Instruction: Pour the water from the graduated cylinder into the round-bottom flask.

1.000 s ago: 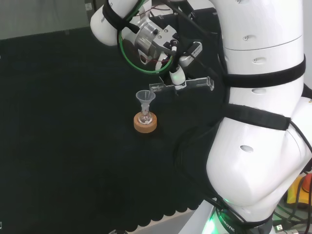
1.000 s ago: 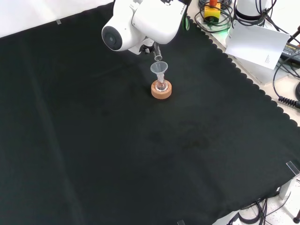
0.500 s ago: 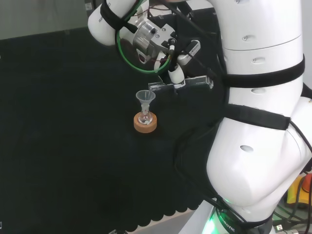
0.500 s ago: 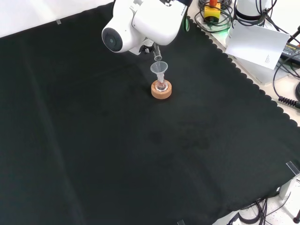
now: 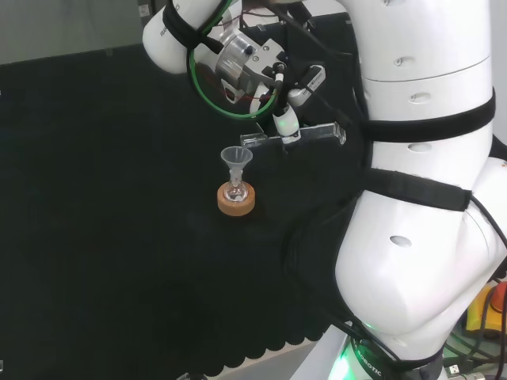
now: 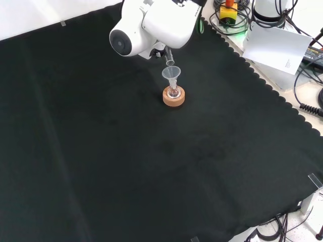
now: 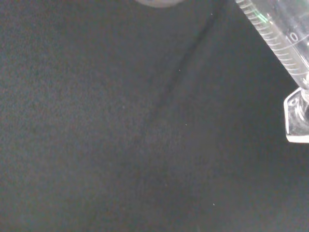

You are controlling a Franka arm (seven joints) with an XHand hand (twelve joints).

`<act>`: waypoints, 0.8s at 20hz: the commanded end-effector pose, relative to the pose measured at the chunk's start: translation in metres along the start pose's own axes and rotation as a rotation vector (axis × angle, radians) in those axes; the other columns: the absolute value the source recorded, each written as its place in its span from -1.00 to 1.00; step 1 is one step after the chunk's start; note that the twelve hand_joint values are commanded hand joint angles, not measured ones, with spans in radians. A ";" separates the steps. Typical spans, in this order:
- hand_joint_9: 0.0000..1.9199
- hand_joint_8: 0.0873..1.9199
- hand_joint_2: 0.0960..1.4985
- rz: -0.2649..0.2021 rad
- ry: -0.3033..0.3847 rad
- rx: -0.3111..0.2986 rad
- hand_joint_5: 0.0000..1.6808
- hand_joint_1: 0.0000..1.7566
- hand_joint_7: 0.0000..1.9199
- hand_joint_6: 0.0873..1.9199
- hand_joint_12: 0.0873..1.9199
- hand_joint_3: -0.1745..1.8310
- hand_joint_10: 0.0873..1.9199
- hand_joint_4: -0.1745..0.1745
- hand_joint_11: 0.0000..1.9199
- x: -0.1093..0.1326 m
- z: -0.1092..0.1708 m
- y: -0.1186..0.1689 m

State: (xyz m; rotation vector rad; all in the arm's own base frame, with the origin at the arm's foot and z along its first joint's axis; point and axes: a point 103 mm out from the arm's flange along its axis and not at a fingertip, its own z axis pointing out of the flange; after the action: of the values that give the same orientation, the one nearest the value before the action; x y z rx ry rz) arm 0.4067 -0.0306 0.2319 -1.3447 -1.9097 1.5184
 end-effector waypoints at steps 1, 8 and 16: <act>0.56 -0.10 0.41 -0.027 0.022 -0.054 0.22 0.44 0.10 -0.08 -0.35 -0.83 -1.00 -1.00 0.39 0.003 0.003 0.003; 0.56 -0.10 0.41 -0.044 0.042 -0.117 0.22 0.44 0.10 -0.08 -0.35 -0.83 -1.00 -1.00 0.39 0.000 0.008 0.002; 0.56 -0.09 0.42 -0.122 0.151 -0.314 0.22 0.44 0.10 -0.08 -0.35 -0.83 -1.00 -1.00 0.39 -0.015 0.021 0.004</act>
State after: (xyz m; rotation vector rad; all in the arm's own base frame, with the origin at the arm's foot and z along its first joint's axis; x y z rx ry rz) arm 0.4014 -0.0443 0.2276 -1.3753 -2.0681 1.2633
